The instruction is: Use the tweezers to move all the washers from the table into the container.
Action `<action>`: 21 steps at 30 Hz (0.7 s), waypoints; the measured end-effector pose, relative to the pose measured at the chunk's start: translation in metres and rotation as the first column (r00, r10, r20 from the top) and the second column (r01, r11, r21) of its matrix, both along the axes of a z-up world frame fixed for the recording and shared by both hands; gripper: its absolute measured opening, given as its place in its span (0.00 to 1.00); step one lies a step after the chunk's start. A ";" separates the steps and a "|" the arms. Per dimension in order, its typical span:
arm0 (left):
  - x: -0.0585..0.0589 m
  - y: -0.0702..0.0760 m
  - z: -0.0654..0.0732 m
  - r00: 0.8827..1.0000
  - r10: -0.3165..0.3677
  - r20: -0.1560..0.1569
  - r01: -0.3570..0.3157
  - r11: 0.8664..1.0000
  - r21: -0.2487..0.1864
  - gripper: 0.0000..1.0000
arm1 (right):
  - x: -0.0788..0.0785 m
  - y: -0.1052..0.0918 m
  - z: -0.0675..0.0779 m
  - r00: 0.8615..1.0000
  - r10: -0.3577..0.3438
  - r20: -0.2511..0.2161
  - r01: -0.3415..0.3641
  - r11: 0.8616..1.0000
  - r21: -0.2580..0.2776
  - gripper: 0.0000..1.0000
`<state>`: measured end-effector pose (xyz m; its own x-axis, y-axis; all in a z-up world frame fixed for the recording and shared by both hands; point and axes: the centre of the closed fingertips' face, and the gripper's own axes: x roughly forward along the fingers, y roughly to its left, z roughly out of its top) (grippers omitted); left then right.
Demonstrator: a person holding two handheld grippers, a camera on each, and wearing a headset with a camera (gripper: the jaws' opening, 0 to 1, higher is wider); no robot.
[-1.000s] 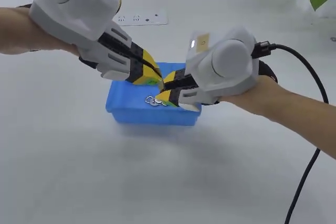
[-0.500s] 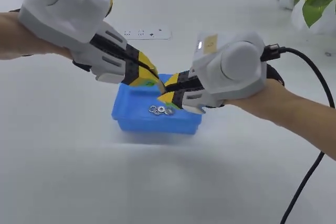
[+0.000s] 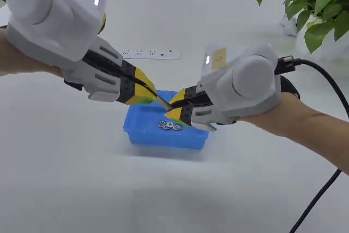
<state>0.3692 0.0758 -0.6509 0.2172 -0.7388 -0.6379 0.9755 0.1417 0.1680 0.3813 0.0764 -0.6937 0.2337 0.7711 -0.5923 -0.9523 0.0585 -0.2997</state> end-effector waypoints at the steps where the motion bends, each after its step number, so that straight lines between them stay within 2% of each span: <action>1: -0.003 0.001 -0.001 1.000 0.002 -0.005 -0.002 1.000 -0.001 0.06 | -0.006 -0.001 -0.001 1.000 0.008 -0.004 -0.008 1.000 -0.009 0.07; 3: -0.011 0.004 -0.005 1.000 0.005 -0.010 -0.005 1.000 -0.006 0.06 | -0.011 -0.002 -0.002 1.000 0.018 -0.005 -0.018 1.000 -0.018 0.07; 7: -0.030 0.007 -0.016 0.999 0.017 -0.038 -0.017 1.000 -0.013 0.06 | -0.032 -0.001 -0.011 0.997 0.061 -0.038 -0.063 0.996 -0.057 0.07; 13: -0.047 0.015 -0.036 0.997 0.030 -0.074 -0.030 1.000 0.002 0.06 | -0.053 0.001 -0.023 0.993 0.097 -0.066 -0.103 0.990 -0.095 0.08; 15: -0.051 0.017 -0.042 0.996 0.035 -0.088 -0.035 0.999 0.001 0.06 | -0.057 0.001 -0.027 0.992 0.105 -0.076 -0.112 0.988 -0.102 0.08; 17: -0.057 0.018 -0.050 0.995 0.024 -0.093 -0.023 1.000 0.018 0.06 | -0.062 0.001 -0.030 0.989 0.113 -0.091 -0.122 0.987 -0.104 0.08; 21: -0.059 0.019 -0.065 0.992 0.032 -0.121 -0.029 0.999 0.026 0.06 | -0.066 0.000 -0.040 0.987 0.117 -0.109 -0.129 0.985 -0.114 0.08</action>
<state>0.3102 0.0951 -0.7154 0.1592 -0.7172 -0.6784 0.9842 0.1695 0.0519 0.3152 0.0760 -0.7340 0.0750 0.7117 -0.6984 -0.9758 -0.0918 -0.1983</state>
